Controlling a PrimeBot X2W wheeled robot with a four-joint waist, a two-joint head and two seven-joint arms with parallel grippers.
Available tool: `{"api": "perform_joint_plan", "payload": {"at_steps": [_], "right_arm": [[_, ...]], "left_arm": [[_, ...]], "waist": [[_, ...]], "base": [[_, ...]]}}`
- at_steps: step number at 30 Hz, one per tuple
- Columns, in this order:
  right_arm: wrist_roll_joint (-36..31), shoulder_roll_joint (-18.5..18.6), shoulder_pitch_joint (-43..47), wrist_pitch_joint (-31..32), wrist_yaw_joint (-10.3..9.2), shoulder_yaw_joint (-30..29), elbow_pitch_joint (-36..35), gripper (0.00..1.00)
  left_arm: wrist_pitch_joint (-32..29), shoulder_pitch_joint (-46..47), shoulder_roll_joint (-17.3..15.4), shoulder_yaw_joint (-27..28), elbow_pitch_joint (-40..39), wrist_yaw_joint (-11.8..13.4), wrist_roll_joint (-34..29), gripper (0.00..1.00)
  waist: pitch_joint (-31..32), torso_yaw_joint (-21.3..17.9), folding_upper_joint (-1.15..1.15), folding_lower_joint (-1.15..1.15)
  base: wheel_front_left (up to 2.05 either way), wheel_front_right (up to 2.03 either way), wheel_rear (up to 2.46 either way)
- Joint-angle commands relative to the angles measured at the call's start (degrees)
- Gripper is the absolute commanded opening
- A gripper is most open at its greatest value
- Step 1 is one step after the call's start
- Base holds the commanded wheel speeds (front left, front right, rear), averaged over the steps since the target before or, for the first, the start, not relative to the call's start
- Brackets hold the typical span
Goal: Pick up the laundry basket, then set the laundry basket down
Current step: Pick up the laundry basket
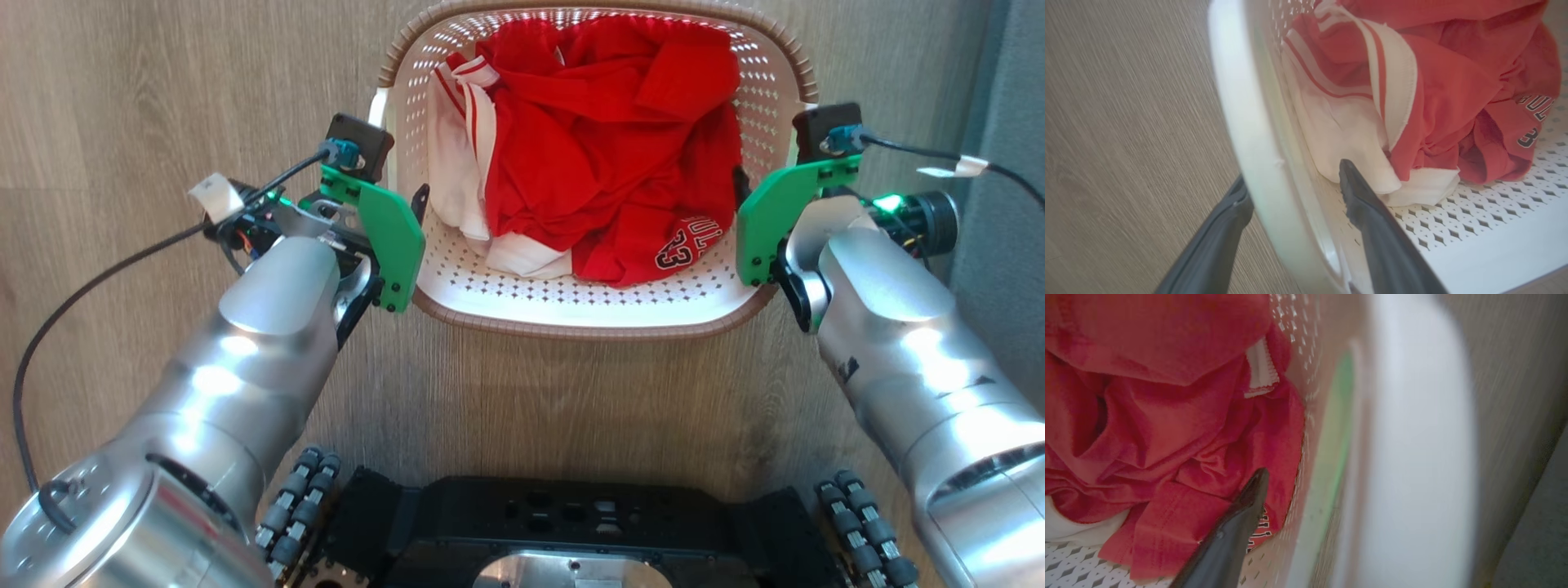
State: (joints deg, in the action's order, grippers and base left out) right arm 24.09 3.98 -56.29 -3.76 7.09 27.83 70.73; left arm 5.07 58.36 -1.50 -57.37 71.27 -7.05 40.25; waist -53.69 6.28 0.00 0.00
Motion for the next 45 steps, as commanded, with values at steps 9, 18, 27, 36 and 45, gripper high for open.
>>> {"api": "perform_joint_plan", "payload": {"at_steps": [9, 18, 27, 36, 45], "right_arm": [[-0.3, -1.1, 1.7, -1.5, 0.40, 0.3, 1.0, 0.00], [-0.7, -1.1, 1.8, -1.0, 0.40, 0.5, 1.8, 0.00], [0.6, -1.1, 4.0, 4.9, 0.40, 3.3, 1.7, 0.00], [4.2, -1.1, 7.8, 12.3, 0.40, 7.3, -1.1, 0.00], [8.9, -1.1, 12.7, 18.9, 0.40, 12.0, -4.1, 0.00]], "left_arm": [[-1.8, -0.3, -1.4, -2.1, -1.4, 0.3, 3.9, 0.00], [-1.7, -0.4, -1.4, -5.4, -2.4, 0.0, 6.0, 0.00], [-5.1, -1.9, -1.4, -9.6, -4.3, -0.4, 8.6, 0.00], [-11.5, -4.8, -1.4, -14.5, -6.7, -0.4, 11.4, 0.00], [-20.0, -10.1, -3.5, -15.9, -12.7, -0.4, 11.7, 0.00]], "waist": [[-0.3, 0.9, 0.00, 0.00], [0.4, 1.4, 0.00, 0.00], [3.7, 1.5, 0.00, 0.00], [10.4, 1.1, 0.00, 0.00], [20.2, 0.6, 0.00, 0.00]], "base": [[0.00, 0.00, 0.00], [0.00, 0.00, 0.00], [0.00, 0.00, 0.00], [0.00, 0.00, 0.00], [0.00, 0.00, 0.00]]}}
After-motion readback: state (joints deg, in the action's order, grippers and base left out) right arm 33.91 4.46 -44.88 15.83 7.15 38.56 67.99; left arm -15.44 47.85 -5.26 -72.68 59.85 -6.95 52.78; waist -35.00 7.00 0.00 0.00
